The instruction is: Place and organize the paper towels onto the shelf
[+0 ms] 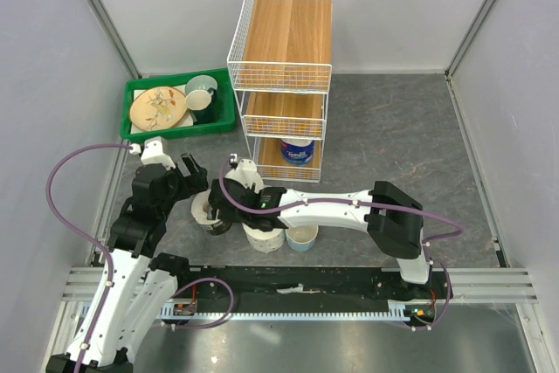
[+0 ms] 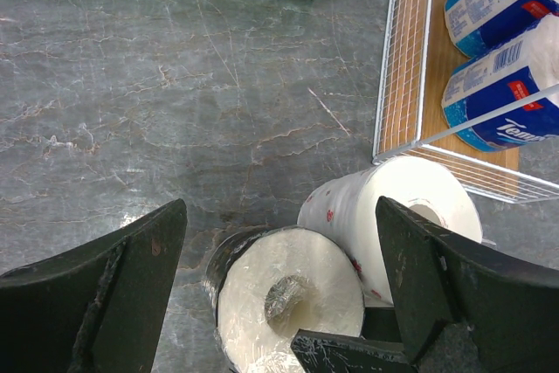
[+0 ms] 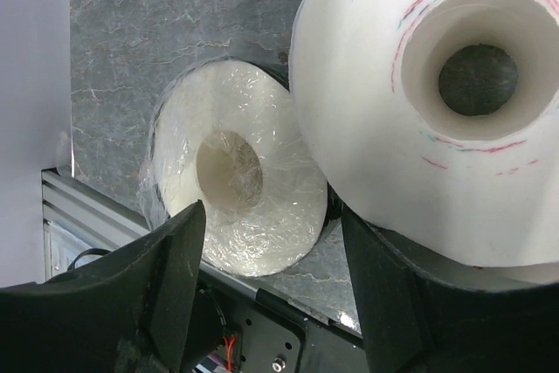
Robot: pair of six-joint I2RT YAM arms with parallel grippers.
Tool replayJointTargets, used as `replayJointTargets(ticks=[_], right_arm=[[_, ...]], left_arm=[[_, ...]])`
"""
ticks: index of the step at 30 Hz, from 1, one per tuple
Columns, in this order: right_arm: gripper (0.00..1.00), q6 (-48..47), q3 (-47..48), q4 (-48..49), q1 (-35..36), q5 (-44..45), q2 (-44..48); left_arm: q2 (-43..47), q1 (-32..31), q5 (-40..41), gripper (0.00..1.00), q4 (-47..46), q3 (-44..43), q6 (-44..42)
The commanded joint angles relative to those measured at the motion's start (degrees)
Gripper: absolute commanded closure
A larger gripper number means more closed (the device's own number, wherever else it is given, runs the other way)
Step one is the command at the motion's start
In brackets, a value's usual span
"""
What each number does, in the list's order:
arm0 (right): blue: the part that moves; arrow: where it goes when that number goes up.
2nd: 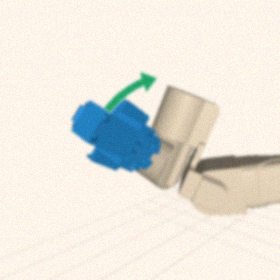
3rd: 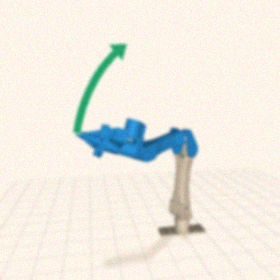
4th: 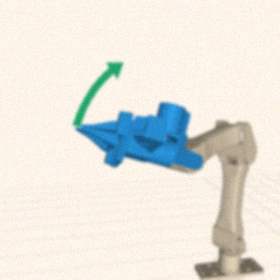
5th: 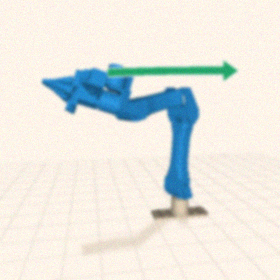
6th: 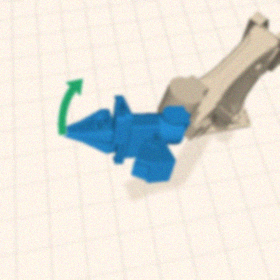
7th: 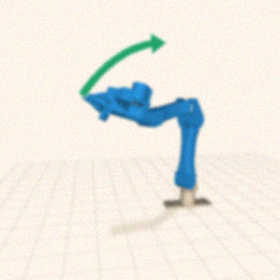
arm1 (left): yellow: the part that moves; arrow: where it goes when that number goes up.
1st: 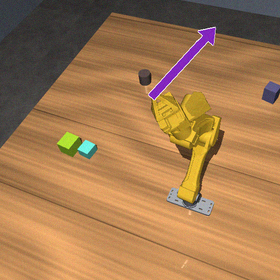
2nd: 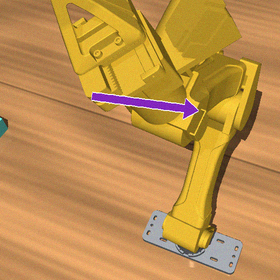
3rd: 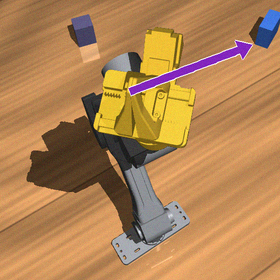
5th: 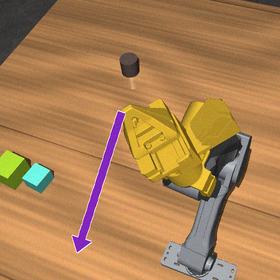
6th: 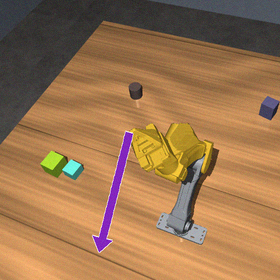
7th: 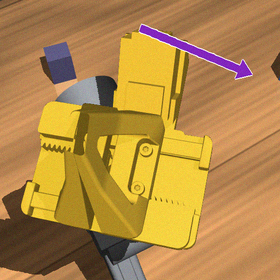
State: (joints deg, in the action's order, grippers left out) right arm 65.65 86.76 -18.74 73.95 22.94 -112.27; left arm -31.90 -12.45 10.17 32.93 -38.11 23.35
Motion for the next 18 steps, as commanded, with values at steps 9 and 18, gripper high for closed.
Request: replayJointTargets(ticks=[9, 18], right_arm=[[0.37, 0.1, 3.2, -3.9, 0.2, 3.3, -4.4], [0.6, -1.5, 3.1, -4.3, 0.2, 5.0, -3.3]], left_arm=[[0.1, 0.3, -0.3, 0.04, -1.4, -1.5, 0.8], [0.0, 0.3, -0.4, 0.04, -1.5, -1.4, 0.7]])
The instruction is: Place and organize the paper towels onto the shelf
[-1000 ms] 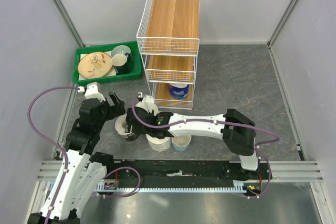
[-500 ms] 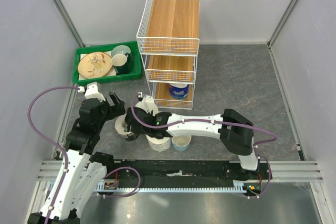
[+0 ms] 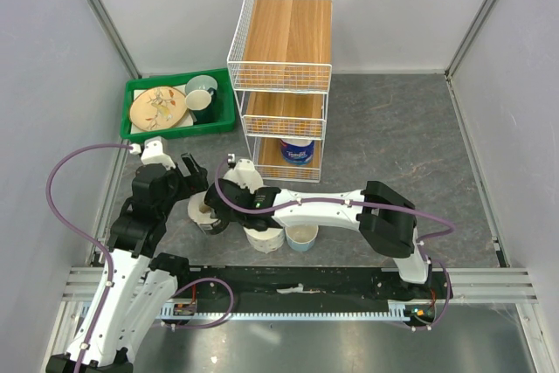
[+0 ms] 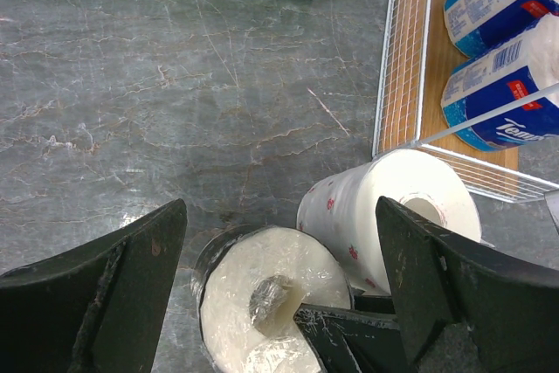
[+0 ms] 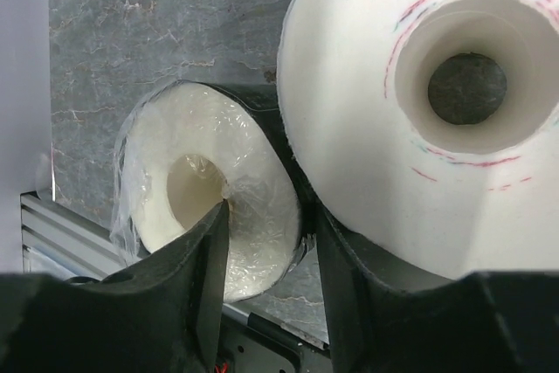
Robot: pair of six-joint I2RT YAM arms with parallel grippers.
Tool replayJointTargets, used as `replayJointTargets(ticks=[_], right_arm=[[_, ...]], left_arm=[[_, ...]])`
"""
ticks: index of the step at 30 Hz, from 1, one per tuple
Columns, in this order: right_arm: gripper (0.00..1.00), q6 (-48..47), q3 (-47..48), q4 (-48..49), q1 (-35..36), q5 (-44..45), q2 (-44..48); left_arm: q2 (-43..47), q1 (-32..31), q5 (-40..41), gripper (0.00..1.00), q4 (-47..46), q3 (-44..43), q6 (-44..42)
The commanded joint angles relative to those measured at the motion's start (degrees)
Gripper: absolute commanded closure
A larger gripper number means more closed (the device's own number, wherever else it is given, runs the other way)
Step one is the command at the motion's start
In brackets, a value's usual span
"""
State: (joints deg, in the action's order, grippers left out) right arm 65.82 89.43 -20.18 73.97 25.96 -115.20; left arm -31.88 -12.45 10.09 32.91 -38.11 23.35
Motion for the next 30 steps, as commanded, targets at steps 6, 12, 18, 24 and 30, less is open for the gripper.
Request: replayJointTargets(ticks=[6, 12, 18, 24, 30], right_arm=[[0.63, -5.3, -4.0, 6.1, 0.3, -1.6, 4.0], [0.64, -6.9, -6.1, 6.4, 0.5, -2.1, 10.4], [0.64, -8.3, -10.4, 7.2, 0.6, -1.5, 19.5], [0.65, -8.1, -14.5, 7.9, 0.6, -2.1, 27.3], [0.65, -4.2, -22.0, 3.3, 0.6, 2.3, 39.3]], left_arm=[[0.0, 0.3, -0.1, 0.04, -1.4, -1.4, 0.7], [0.1, 0.3, 0.0, 0.04, -1.4, -1.5, 0.8], [0.0, 0.3, 0.2, 0.04, -1.7, -1.4, 0.7], [0.1, 0.3, 0.3, 0.04, -1.6, -1.4, 0.7], [0.1, 0.3, -0.1, 0.04, -1.6, -1.4, 0.7]])
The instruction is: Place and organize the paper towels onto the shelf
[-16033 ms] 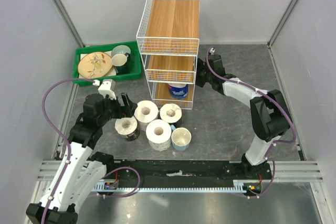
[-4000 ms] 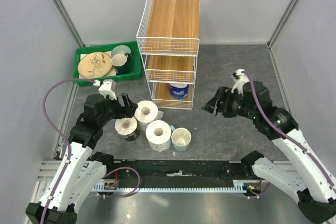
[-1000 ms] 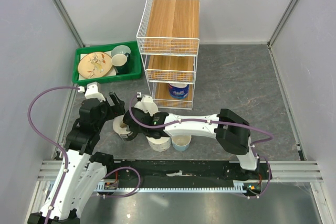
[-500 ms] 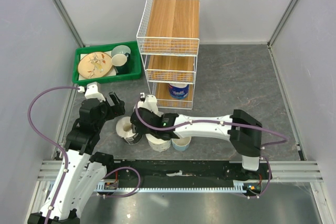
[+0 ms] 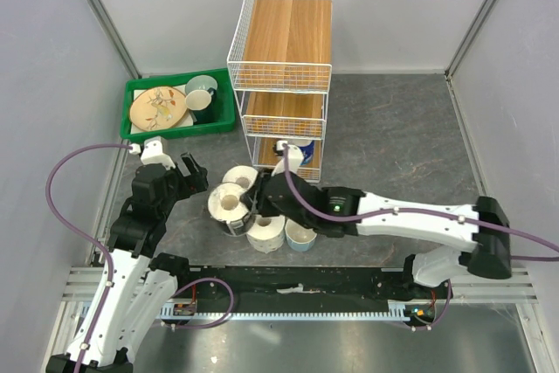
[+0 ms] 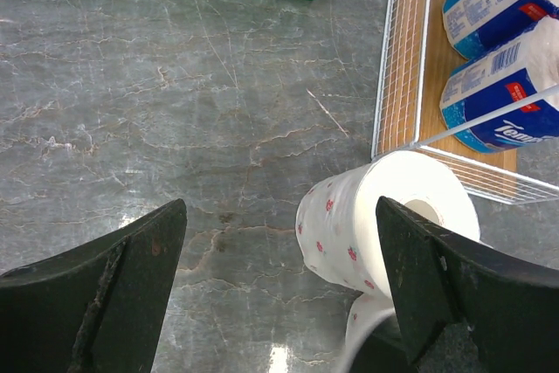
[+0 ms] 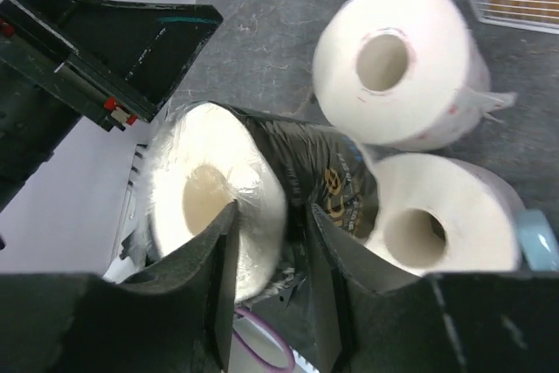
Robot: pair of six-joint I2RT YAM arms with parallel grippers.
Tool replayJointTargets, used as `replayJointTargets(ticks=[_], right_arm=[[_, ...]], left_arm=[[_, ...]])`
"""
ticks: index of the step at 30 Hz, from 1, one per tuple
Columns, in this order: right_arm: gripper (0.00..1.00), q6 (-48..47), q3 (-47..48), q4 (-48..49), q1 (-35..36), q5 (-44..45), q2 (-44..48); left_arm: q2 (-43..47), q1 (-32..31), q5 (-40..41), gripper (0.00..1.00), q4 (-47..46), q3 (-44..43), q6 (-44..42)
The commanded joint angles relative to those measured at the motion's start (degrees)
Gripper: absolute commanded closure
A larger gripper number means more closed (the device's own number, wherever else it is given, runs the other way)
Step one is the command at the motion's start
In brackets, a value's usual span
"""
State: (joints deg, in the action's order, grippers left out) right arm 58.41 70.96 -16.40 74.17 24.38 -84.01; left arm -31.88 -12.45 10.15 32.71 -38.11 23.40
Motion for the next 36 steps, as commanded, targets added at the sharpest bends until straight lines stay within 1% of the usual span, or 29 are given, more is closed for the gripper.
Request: replayJointTargets(ticks=[1, 3, 5, 6, 9, 12, 14, 17, 19, 20, 21, 23, 24, 27, 36], right_arm=[[0.65, 4.6, -6.0, -1.0, 0.4, 4.4, 11.6], [0.65, 6.1, -8.3, -3.2, 0.4, 5.6, 16.8], [0.66, 8.0, -10.6, -5.6, 0.4, 6.6, 20.1], [0.65, 8.6, -11.3, -8.1, 0.4, 7.9, 23.3], [0.66, 10.9, -12.9, -13.8, 0.4, 10.8, 29.0], [0.65, 11.8, -13.0, -18.6, 0.5, 12.6, 32.5], [0.64, 12.2, -13.0, -20.5, 0.4, 14.0, 33.2], [0.61, 11.9, -12.3, -21.6, 0.4, 13.2, 32.2], [0.51, 10.7, -11.0, -20.5, 0.5, 12.1, 29.5], [0.45, 10.1, -10.2, -20.4, 0.4, 11.0, 28.3], [0.35, 8.7, -8.1, -20.3, 0.5, 10.6, 25.2], [0.29, 6.8, -5.5, -20.5, 0.4, 8.9, 21.8], [0.25, 5.9, -2.7, -20.4, 0.5, 8.2, 18.4], [0.23, 2.9, 1.9, -20.2, 0.5, 6.9, 13.1], [0.23, -1.3, 7.2, -18.4, 0.5, 4.2, 5.6]], left_arm=[[0.0, 0.3, -0.1, 0.04, -1.5, -1.4, 0.7], [0.1, 0.3, -0.1, 0.04, -1.5, -1.4, 0.7], [-0.1, 0.3, 0.0, 0.04, -1.4, -1.4, 0.7], [0.0, 0.3, -0.1, 0.04, -1.5, -1.4, 0.7], [-0.1, 0.3, -0.1, 0.04, -1.5, -1.4, 0.7], [-0.1, 0.3, -0.2, 0.04, -1.5, -1.4, 0.7], [-0.2, 0.3, -0.3, 0.04, -1.7, -1.4, 0.6], [-0.3, 0.3, -0.4, 0.04, -1.7, -1.3, 0.6], [-0.4, 0.3, -0.6, 0.04, -1.8, -1.4, 0.5], [-0.3, 0.3, -0.6, 0.04, -1.8, -1.3, 0.5], [-0.3, 0.3, -0.6, 0.04, -1.7, -1.3, 0.5], [-0.2, 0.4, -0.7, 0.04, -1.6, -1.3, 0.4], [-0.1, 0.3, -0.7, 0.04, -1.6, -1.4, 0.3], [0.0, 0.3, -0.8, 0.04, -1.7, -1.2, 0.4], [0.0, 0.3, -0.9, 0.04, -1.4, -1.2, 0.4]])
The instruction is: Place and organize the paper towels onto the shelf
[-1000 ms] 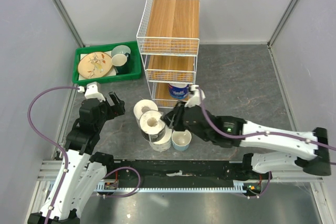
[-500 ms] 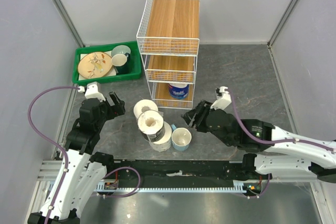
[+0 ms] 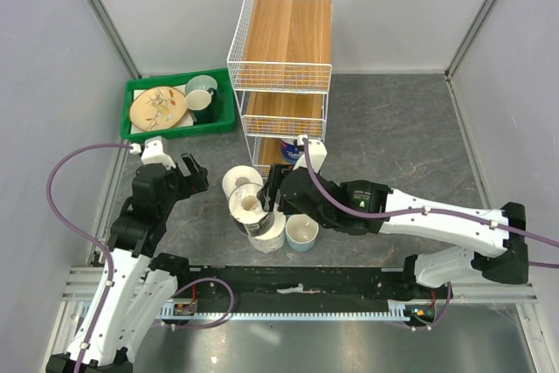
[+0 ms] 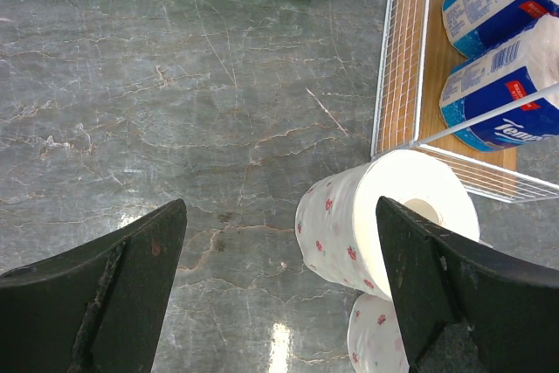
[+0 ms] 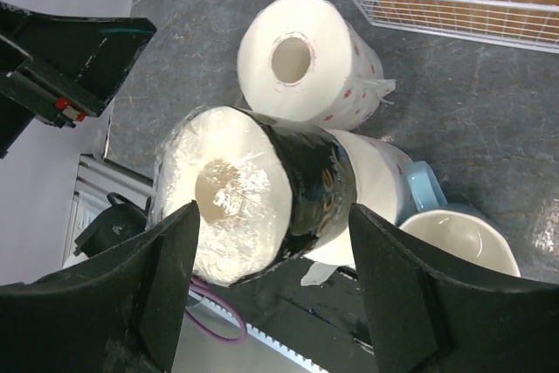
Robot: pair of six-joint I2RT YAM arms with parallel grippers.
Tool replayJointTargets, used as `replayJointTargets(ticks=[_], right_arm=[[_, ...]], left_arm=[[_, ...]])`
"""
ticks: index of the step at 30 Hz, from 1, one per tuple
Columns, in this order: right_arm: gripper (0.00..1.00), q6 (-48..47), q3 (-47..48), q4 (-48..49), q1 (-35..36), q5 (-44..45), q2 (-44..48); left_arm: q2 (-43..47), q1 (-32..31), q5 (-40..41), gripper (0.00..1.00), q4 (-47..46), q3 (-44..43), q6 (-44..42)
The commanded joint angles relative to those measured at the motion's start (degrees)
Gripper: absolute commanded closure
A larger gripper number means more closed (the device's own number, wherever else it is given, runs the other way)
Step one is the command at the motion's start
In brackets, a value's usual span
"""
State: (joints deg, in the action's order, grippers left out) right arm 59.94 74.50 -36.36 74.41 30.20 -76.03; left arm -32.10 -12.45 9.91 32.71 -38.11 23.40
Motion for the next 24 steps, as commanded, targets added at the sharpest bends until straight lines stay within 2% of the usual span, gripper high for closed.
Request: replayJointTargets(ticks=[1, 13, 24], right_arm=[[0.23, -3.0, 3.9, 1.6, 0.3, -2.5, -2.7], [0.24, -4.0, 5.0, 0.9, 0.3, -4.5, -6.9], [0.32, -4.2, 5.9, -1.3, 0.2, -3.2, -10.1]], left_arm=[[0.2, 0.3, -0.7, 0.04, -1.5, -1.2, 0.4], [0.0, 0.3, -0.7, 0.04, -1.5, -1.2, 0.3], [-0.2, 0.3, -0.8, 0.04, -1.6, -1.3, 0.3]])
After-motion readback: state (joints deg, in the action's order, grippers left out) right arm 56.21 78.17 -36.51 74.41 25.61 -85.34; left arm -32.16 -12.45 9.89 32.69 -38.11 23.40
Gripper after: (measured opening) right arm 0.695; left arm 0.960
